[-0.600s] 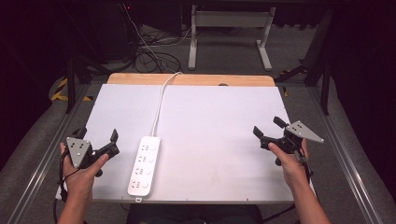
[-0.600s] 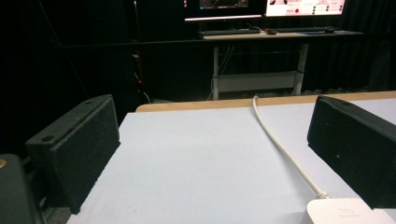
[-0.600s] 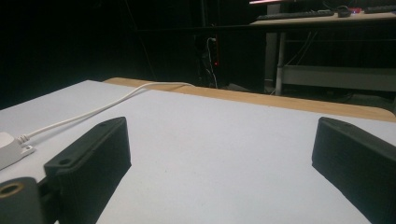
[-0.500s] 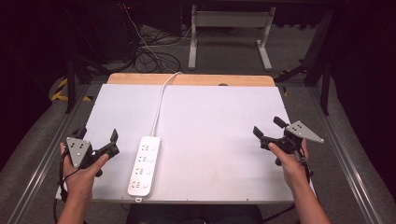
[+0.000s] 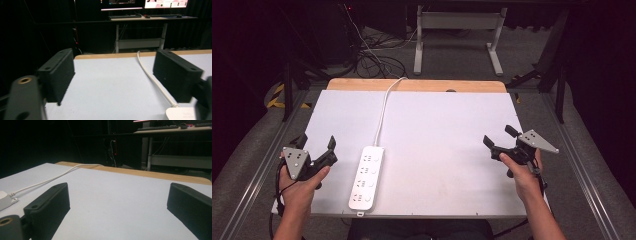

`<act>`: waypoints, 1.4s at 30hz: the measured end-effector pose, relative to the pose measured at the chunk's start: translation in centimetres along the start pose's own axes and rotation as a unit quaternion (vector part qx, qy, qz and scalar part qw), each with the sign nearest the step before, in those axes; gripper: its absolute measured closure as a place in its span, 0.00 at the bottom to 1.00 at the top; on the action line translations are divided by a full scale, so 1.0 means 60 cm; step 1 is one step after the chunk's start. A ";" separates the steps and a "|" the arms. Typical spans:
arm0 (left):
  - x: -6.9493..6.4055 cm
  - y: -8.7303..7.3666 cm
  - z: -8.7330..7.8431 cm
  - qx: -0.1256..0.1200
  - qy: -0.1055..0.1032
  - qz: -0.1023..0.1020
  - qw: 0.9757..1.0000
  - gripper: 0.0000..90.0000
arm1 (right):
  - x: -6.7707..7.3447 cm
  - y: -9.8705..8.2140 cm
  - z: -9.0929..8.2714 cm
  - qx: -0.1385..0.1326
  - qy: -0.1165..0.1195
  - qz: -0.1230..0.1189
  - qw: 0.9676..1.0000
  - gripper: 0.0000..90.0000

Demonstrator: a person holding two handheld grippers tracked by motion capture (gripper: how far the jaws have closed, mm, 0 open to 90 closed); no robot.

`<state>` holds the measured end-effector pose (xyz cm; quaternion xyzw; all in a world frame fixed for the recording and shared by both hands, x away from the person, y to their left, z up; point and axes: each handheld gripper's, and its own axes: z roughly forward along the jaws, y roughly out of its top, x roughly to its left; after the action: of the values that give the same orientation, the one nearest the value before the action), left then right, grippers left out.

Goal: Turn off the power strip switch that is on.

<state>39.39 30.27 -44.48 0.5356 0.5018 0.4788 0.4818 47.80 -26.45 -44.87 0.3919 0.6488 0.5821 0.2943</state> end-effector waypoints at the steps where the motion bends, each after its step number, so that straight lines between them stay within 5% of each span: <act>1: 0.001 0.001 0.000 0.006 -0.003 -0.005 1.000 0.25 | 0.000 0.000 0.000 0.000 0.001 0.000 1.000 0.05; 7: 0.005 0.005 -0.002 0.021 -0.014 -0.014 1.000 0.47 | 0.000 0.000 0.000 -0.003 0.002 0.000 1.000 0.05; 17: 0.029 0.011 -0.011 0.043 -0.028 -0.030 0.998 1.00 | 0.000 0.001 -0.002 -0.006 0.002 0.002 1.000 0.05; 19: 0.034 0.013 -0.011 0.056 -0.042 -0.047 0.996 1.00 | 0.000 0.001 -0.002 -0.006 0.002 0.002 1.000 0.05; 22: 0.035 0.016 -0.009 0.065 -0.057 -0.046 0.995 1.00 | 0.000 0.001 -0.002 -0.006 0.002 0.002 1.000 0.05; 23: 0.034 0.022 -0.007 0.075 -0.078 -0.048 0.993 1.00 | 0.000 0.001 -0.002 -0.006 0.003 0.002 1.000 0.06; 30: 0.022 0.031 0.005 0.101 -0.102 -0.025 0.989 1.00 | 0.000 0.002 -0.004 -0.008 0.003 0.005 1.000 0.06; 36: 0.007 0.034 0.022 0.135 -0.128 0.003 0.982 1.00 | -0.002 0.002 -0.006 -0.010 0.001 0.005 1.000 0.06; 41: -0.032 0.036 0.044 0.165 -0.181 0.055 0.968 1.00 | -0.002 0.002 -0.007 -0.008 -0.001 0.004 1.000 0.06; 42: -0.032 0.036 0.044 0.165 -0.181 0.055 0.968 1.00 | -0.002 0.002 -0.007 -0.008 -0.001 0.004 1.000 0.06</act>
<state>42.12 28.20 -42.59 0.7122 0.4484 0.3101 0.4423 47.52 -26.76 -44.70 0.3926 0.6424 0.5882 0.2954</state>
